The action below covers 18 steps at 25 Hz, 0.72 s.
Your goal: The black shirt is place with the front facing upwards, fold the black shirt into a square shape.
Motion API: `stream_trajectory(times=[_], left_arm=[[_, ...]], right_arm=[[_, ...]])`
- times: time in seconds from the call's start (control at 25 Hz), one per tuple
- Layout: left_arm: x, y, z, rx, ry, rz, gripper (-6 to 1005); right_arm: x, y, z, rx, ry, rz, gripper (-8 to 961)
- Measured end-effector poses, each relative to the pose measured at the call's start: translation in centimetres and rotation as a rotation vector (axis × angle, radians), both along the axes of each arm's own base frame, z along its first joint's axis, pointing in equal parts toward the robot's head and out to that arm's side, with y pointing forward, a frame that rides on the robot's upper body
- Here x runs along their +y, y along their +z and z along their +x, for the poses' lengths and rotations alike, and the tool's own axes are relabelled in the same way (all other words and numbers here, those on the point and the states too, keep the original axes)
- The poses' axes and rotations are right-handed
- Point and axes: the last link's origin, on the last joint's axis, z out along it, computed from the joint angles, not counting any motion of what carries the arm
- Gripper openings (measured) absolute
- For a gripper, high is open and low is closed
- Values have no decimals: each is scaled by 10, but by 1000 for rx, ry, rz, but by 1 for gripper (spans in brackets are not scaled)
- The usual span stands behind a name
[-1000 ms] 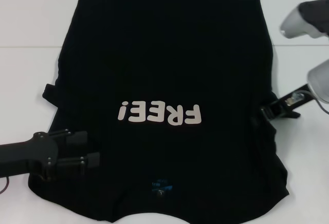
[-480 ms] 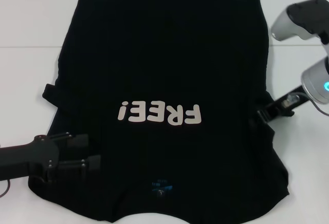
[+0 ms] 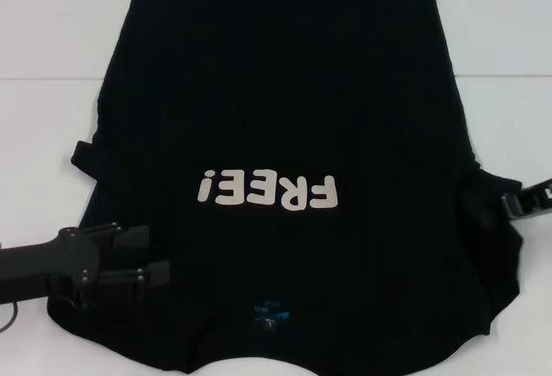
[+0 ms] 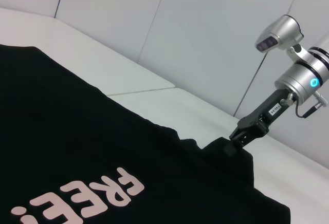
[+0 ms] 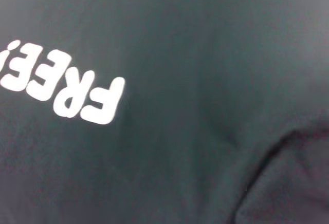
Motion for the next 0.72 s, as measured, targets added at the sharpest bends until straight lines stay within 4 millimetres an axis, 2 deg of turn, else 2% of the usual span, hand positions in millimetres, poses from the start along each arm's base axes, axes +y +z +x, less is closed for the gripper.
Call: stream_trajectory(times=[0.24, 0.72], left_arm=[[0, -1, 0, -1, 1, -4, 827], [-1, -1, 0, -1, 3, -4, 828]], right_arm=[[-6, 13, 14, 19, -46, 33, 55], [-14, 30, 20, 49, -53, 71, 69]])
